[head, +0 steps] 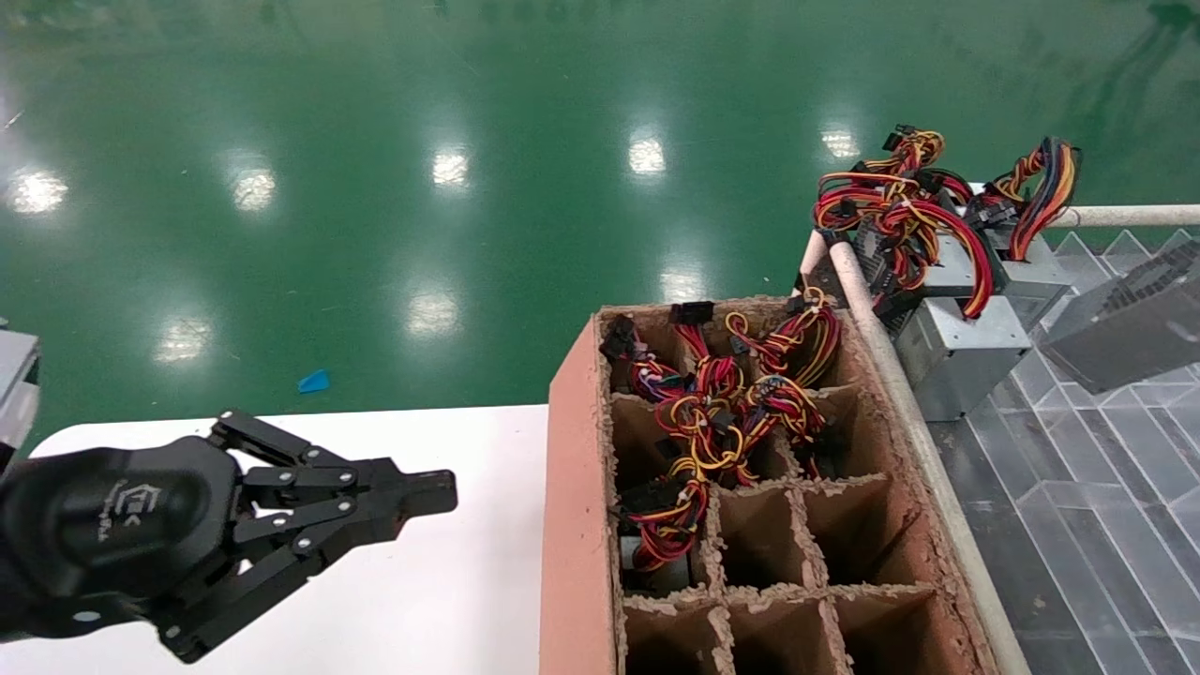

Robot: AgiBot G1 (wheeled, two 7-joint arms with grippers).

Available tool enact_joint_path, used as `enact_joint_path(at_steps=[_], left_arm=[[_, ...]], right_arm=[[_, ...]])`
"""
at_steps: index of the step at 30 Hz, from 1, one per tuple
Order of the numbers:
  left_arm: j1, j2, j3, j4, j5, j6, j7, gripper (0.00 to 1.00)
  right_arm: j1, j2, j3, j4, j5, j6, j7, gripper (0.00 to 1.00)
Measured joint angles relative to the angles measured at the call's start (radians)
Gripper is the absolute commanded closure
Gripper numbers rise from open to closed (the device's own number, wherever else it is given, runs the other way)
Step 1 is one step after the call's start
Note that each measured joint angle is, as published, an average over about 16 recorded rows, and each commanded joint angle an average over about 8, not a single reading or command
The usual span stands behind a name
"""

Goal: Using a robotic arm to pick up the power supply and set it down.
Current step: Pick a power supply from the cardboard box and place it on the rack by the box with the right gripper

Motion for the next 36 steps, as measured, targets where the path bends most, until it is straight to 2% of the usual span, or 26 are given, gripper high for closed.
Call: enact_joint_path(at_steps=[7, 16, 25, 36], left_arm=[[0.0, 0.0, 0.0, 0.0, 0.0, 0.0, 0.0, 1.0], [0.0, 0.0, 0.0, 0.0, 0.0, 0.0, 0.0, 1.0], [0.0, 0.0, 0.0, 0.0, 0.0, 0.0, 0.0, 1.0], [0.0, 0.0, 0.0, 0.0, 0.0, 0.0, 0.0, 1.0]], right_arm=[[-0.057, -0.029, 0.02, -0.05, 0.007, 0.004, -0.039, 1.0], [-0.09, -0.107, 0.006, -0.057, 0.023, 0.004, -0.054, 1.0], [-0.058, -0.187, -0.024, -0.065, 0.026, 0.019, -0.066, 1.0], [0.021, -0.247, -0.063, -0.12, 0.014, 0.01, -0.081, 1.0]])
